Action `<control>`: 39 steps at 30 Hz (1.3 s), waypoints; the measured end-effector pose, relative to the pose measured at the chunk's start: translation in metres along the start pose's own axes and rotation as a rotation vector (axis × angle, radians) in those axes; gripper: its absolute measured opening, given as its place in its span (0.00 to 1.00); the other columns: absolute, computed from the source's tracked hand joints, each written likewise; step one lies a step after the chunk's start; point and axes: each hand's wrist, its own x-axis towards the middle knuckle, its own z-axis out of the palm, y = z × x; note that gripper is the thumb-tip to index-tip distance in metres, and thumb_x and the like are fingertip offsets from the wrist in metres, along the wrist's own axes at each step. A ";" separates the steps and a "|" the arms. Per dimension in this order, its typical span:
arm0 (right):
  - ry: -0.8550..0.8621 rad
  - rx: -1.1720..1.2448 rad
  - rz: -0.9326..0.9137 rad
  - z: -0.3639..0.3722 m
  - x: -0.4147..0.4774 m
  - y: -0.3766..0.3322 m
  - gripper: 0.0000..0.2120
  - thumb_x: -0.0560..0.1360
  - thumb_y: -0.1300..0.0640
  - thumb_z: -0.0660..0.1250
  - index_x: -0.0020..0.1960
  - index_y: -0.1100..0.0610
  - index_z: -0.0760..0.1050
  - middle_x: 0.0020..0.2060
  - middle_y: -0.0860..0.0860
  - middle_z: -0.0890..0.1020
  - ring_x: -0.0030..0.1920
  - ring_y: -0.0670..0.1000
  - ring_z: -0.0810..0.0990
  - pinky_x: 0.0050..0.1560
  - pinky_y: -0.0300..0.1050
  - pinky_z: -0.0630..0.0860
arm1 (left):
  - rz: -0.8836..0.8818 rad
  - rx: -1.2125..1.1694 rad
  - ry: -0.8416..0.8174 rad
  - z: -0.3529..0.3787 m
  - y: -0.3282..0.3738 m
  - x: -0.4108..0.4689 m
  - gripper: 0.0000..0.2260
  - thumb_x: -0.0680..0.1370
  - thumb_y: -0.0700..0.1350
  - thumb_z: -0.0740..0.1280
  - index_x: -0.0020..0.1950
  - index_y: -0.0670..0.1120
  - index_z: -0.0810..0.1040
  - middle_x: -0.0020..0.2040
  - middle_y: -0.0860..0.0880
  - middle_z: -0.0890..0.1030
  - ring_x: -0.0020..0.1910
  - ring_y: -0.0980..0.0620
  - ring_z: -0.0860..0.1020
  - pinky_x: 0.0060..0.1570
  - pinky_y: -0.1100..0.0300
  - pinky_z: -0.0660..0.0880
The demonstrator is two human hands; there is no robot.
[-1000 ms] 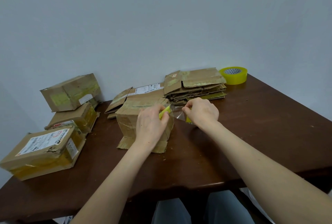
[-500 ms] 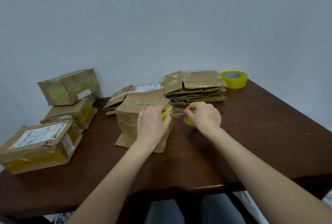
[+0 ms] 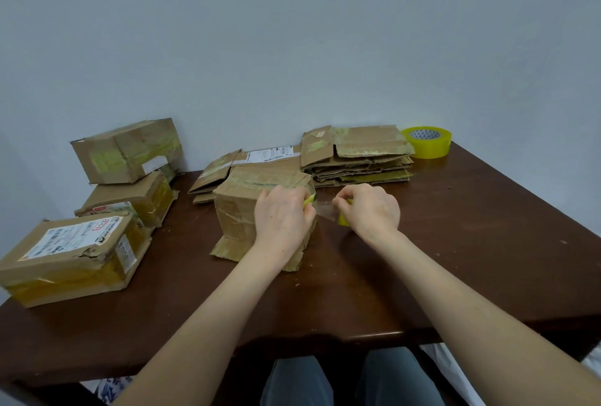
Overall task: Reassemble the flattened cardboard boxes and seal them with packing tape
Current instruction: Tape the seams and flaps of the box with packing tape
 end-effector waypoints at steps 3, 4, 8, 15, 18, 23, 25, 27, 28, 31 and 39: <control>0.009 0.021 0.005 0.000 0.001 0.002 0.11 0.79 0.45 0.61 0.53 0.44 0.81 0.46 0.48 0.84 0.51 0.53 0.80 0.50 0.47 0.73 | 0.012 0.009 -0.007 0.000 0.000 0.001 0.09 0.79 0.48 0.61 0.51 0.49 0.80 0.43 0.51 0.80 0.46 0.50 0.76 0.49 0.56 0.72; 0.008 0.031 0.007 0.000 0.002 0.003 0.10 0.79 0.45 0.61 0.52 0.44 0.81 0.46 0.49 0.84 0.51 0.53 0.80 0.49 0.47 0.73 | 0.014 0.011 -0.003 0.000 0.000 0.001 0.09 0.79 0.49 0.61 0.52 0.49 0.80 0.43 0.51 0.80 0.46 0.50 0.76 0.49 0.57 0.72; -0.006 0.113 0.039 0.000 0.002 0.002 0.10 0.78 0.44 0.63 0.52 0.44 0.82 0.47 0.49 0.84 0.50 0.53 0.80 0.45 0.46 0.75 | 0.006 0.021 0.018 0.000 -0.001 0.002 0.08 0.79 0.47 0.62 0.50 0.48 0.80 0.42 0.50 0.80 0.45 0.49 0.76 0.43 0.58 0.68; 0.060 0.306 0.190 -0.020 0.014 0.036 0.10 0.77 0.45 0.64 0.51 0.45 0.82 0.50 0.52 0.83 0.53 0.56 0.78 0.44 0.43 0.69 | 0.046 -0.019 0.024 -0.002 -0.007 0.003 0.08 0.78 0.49 0.63 0.49 0.48 0.81 0.40 0.50 0.80 0.43 0.50 0.76 0.43 0.57 0.71; 0.116 0.499 0.220 -0.027 0.022 0.043 0.08 0.75 0.47 0.65 0.49 0.47 0.82 0.50 0.49 0.83 0.53 0.54 0.78 0.44 0.43 0.69 | 0.193 -0.027 0.180 -0.002 0.017 0.003 0.05 0.76 0.47 0.66 0.48 0.49 0.82 0.38 0.53 0.81 0.39 0.50 0.78 0.31 0.57 0.73; 0.209 0.570 0.227 -0.044 0.037 0.059 0.08 0.75 0.48 0.66 0.47 0.49 0.83 0.51 0.51 0.84 0.55 0.56 0.78 0.47 0.45 0.71 | 0.047 0.003 -0.225 0.033 0.050 0.010 0.12 0.80 0.47 0.57 0.59 0.49 0.75 0.52 0.49 0.81 0.53 0.47 0.77 0.44 0.53 0.75; 0.223 0.556 0.235 -0.050 0.043 0.067 0.09 0.75 0.48 0.67 0.49 0.49 0.83 0.51 0.52 0.83 0.55 0.56 0.78 0.47 0.45 0.70 | 0.044 0.000 -0.320 0.051 0.059 0.008 0.12 0.80 0.47 0.58 0.61 0.49 0.75 0.53 0.48 0.80 0.54 0.46 0.77 0.46 0.52 0.76; 0.230 0.514 0.247 -0.053 0.048 0.074 0.09 0.75 0.47 0.67 0.49 0.48 0.83 0.51 0.52 0.83 0.55 0.57 0.78 0.45 0.43 0.68 | 0.086 -0.002 -0.370 0.065 0.066 0.006 0.13 0.80 0.49 0.59 0.62 0.49 0.74 0.55 0.49 0.79 0.55 0.47 0.77 0.46 0.52 0.76; 0.235 0.494 0.250 -0.054 0.049 0.077 0.09 0.75 0.47 0.66 0.49 0.48 0.83 0.51 0.53 0.83 0.55 0.57 0.77 0.44 0.43 0.67 | 0.129 -0.004 -0.338 0.069 0.069 0.008 0.13 0.80 0.51 0.60 0.63 0.50 0.74 0.56 0.50 0.78 0.55 0.48 0.76 0.46 0.53 0.76; 0.243 0.433 0.254 -0.051 0.052 0.087 0.09 0.75 0.46 0.66 0.50 0.46 0.83 0.50 0.53 0.83 0.53 0.58 0.78 0.44 0.43 0.69 | 0.263 -0.202 0.068 0.058 0.082 0.028 0.08 0.77 0.48 0.67 0.55 0.50 0.81 0.49 0.52 0.79 0.49 0.50 0.76 0.38 0.59 0.73; 0.230 0.308 0.138 -0.045 0.047 0.088 0.09 0.77 0.46 0.65 0.51 0.46 0.82 0.48 0.51 0.84 0.53 0.56 0.79 0.49 0.47 0.72 | 0.173 -0.189 -0.095 0.047 0.103 0.086 0.15 0.74 0.55 0.68 0.57 0.51 0.82 0.56 0.52 0.82 0.59 0.48 0.73 0.54 0.53 0.71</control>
